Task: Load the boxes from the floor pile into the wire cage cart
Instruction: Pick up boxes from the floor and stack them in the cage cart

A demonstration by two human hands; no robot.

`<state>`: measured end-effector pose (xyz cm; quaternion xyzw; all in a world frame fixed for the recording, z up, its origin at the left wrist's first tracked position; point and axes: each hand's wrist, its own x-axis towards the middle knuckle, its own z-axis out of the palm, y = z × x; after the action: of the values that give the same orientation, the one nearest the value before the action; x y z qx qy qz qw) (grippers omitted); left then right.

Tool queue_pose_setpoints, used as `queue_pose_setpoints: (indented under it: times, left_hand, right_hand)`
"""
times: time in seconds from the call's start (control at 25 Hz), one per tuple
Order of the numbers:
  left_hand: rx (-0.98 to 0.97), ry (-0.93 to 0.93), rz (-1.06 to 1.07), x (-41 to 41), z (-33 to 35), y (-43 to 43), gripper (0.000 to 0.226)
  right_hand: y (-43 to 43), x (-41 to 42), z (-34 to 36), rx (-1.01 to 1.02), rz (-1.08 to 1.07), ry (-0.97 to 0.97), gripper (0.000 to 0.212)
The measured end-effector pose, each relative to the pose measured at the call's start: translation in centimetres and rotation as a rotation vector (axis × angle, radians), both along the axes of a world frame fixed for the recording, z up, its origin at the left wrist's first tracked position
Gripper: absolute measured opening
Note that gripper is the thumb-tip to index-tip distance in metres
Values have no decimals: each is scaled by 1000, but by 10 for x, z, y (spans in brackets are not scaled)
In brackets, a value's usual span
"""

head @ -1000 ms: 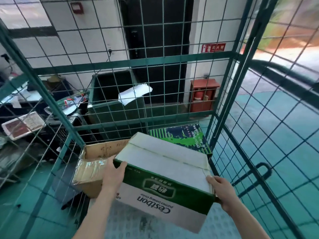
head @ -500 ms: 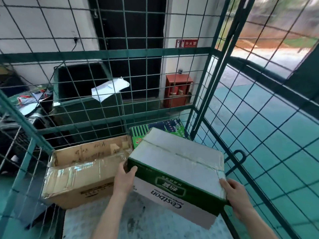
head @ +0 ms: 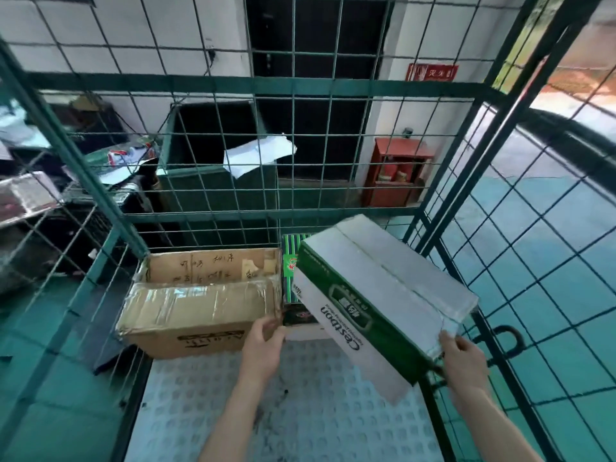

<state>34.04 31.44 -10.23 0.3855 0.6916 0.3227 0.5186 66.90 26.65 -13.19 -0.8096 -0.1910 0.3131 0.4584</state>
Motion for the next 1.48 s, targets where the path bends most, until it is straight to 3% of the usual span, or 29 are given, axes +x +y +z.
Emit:
queue_pose_setpoints:
  times: [0.28, 0.48, 0.52, 0.6, 0.72, 0.84, 1.04, 1.28, 1.4, 1.48]
  left_hand:
    - [-11, 67, 123, 20, -7, 4, 25]
    - [-15, 27, -34, 73, 11, 7, 38]
    - [-26, 0, -59, 80, 10, 9, 45]
    - [-36, -43, -70, 85, 1, 14, 84]
    - [-36, -77, 57, 70, -10, 12, 127]
    - [-38, -58, 120, 42, -10, 5, 108]
    - [11, -58, 27, 13, -19, 21, 98]
    - [-37, -160, -188, 99, -42, 73, 78]
    - [-65, -169, -144, 152, -55, 79, 57]
    - [-70, -8, -118, 173, -56, 79, 46]
  right_hand:
    - [35, 25, -9, -62, 99, -165, 42]
    - [38, 0, 8, -12, 203, -79, 48]
    - [35, -13, 16, -8, 245, -65, 45]
    - [28, -39, 23, 27, 360, -47, 40]
    - [28, -75, 18, 89, 498, -61, 36]
    - [35, -102, 12, 101, 511, 8, 38]
    - [44, -123, -8, 83, 422, 122, 40]
    - [53, -60, -22, -1, 159, 4, 41]
    - [62, -9, -34, -53, 7, 102, 43]
    - [74, 27, -40, -84, -96, 237, 40]
